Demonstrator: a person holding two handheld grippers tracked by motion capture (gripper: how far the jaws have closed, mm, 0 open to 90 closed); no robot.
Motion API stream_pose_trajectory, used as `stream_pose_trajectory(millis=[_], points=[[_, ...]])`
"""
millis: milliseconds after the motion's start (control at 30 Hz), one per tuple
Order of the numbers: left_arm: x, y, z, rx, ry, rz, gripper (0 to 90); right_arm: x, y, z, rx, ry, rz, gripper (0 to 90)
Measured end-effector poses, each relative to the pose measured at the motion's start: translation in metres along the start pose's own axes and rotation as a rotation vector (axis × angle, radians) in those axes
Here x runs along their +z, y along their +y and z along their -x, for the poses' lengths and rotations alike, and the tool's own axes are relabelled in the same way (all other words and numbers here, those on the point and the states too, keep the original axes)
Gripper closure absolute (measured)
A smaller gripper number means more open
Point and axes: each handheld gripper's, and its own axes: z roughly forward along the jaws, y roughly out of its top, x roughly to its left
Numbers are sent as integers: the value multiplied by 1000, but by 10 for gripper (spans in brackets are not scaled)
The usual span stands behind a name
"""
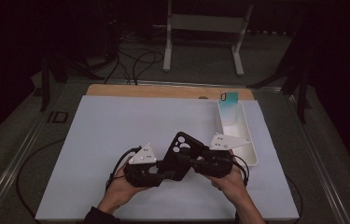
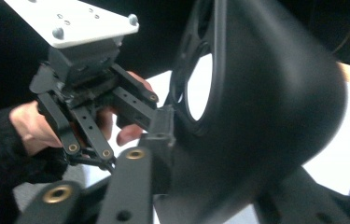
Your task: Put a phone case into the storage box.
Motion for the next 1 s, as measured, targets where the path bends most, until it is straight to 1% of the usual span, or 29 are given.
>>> stream_pose_trajectory(millis=[67,100,133,167,200,267,333,400,467,533,600,700,867,1000], points=[[1,0,0,0,-5,-3,671,1,1,0,-13,-27,-7,576],[1,0,0,0,-6,-2,685,2,1,0,-13,-39,-11,545],[1,0,0,1,-2,5,708,3,1,0,-15,-52,-23,515],[1,0,0,1,1,2,737,4,1,-1,-28,-72,-37,474],[1,0,-1,2,2,1,752,5,1,-1,-28,-74,-44,451],[1,0,-1,4,-8,2,787,7,1,-1,-19,-62,-50,395],[2,0,0,11,-7,3,793,8,0,-1,-12,-54,-46,363],[2,0,1,13,0,9,794,9,1,-1,-4,-58,-44,319],[3,1,2,22,6,9,795,11,1,-2,-2,-68,-52,259],[3,1,2,22,11,8,796,13,2,-3,-5,-85,-58,208],[3,1,2,20,12,9,796,13,2,-3,1,-91,-60,193],[1,0,1,12,26,12,796,12,2,-2,3,-107,-56,162],[-1,-2,-2,-12,48,24,797,8,2,0,17,-111,-43,141],[-2,-3,-4,-21,70,24,797,5,3,-1,16,-142,-44,139]])
